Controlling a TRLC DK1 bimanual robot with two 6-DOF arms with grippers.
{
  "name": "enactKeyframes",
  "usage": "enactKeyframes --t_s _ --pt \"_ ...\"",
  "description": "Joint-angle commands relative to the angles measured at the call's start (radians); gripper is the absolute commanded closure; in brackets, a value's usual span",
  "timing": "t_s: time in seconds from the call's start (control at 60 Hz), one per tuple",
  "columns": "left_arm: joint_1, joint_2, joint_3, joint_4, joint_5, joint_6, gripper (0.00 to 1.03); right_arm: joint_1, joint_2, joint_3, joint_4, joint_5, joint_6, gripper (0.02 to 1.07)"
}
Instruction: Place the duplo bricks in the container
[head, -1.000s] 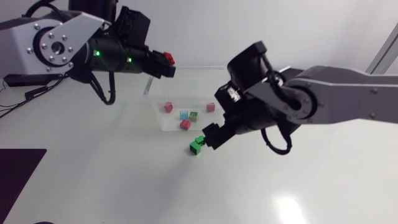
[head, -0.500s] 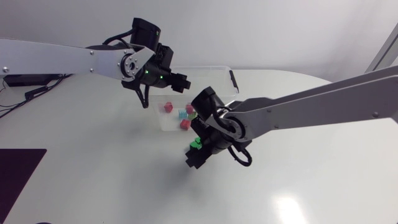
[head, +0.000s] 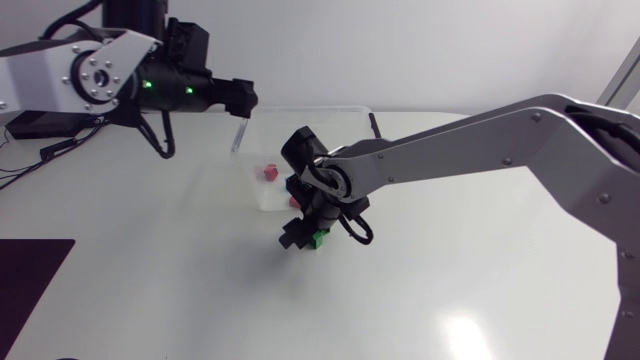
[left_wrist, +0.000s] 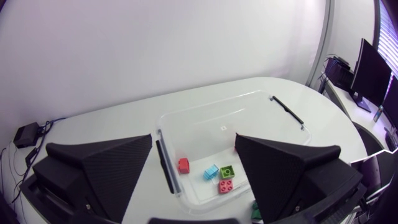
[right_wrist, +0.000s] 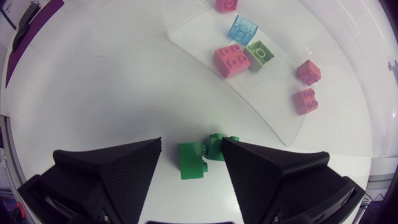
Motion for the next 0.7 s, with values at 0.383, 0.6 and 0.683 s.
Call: enactKeyframes --t_s 0.383,0.6,0.683 --pt "0.057 -0.134 -0.135 -0.013 0.029 0.033 0.09 0.007 0.014 -0.032 -0.051 0.011 0.029 0.52" --pt "0.057 -0.139 -0.142 -0.013 0.035 0.033 0.09 0.021 -0.016 -0.072 -0.053 0.011 0.030 0.52" --pt "0.057 -0.141 -0.145 -0.013 0.036 0.033 0.09 0.021 -0.029 -0.087 -0.051 0.011 0.030 0.52"
